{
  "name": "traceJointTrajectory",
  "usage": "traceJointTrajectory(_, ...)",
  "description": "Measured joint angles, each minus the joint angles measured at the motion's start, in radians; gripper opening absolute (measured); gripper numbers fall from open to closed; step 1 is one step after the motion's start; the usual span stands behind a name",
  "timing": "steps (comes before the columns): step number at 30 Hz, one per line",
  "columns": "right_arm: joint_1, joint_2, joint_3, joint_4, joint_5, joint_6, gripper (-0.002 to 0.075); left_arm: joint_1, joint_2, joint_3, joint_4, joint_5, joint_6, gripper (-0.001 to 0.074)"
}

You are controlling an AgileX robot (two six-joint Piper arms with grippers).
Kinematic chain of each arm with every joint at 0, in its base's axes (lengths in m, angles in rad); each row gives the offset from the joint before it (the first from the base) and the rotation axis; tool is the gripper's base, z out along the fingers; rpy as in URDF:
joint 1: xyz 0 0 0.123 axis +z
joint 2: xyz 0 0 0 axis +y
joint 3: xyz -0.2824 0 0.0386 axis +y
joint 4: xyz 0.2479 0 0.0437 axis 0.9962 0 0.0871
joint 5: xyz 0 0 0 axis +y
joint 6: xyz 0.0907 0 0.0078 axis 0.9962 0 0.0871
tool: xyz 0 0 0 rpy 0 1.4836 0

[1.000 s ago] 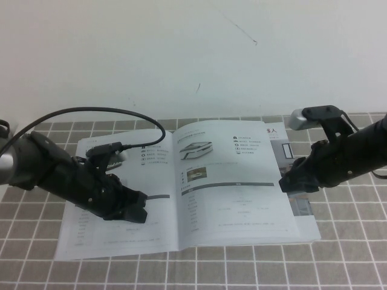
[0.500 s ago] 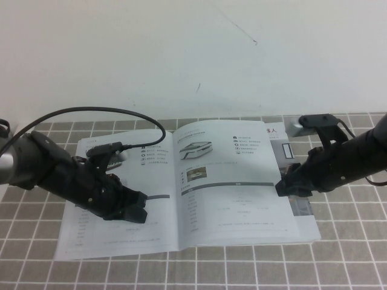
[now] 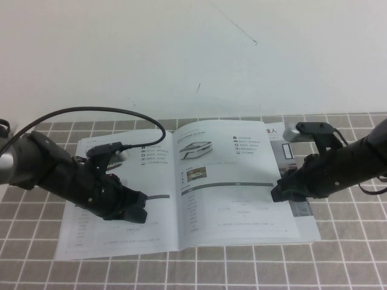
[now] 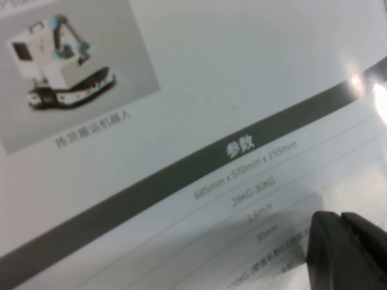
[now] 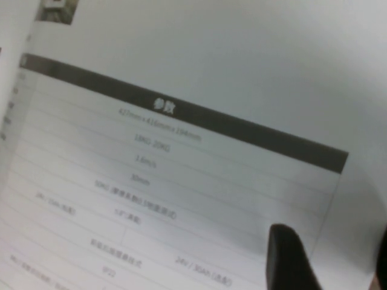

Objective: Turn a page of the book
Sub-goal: Open the closed book

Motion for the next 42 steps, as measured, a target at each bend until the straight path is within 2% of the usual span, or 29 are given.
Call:
traceJointTrajectory(15,0.000,0.005,0.000,0.204,0.039,-0.165,0.0315,0.000,0.000,0.000,0.000,-0.003,0.000,-0.0004)
traceJointTrajectory(42,0.000,0.017,0.000,0.172,-0.038,-0.174,0.0315,0.000,0.000,0.000,0.000,-0.003,0.000,-0.0004)
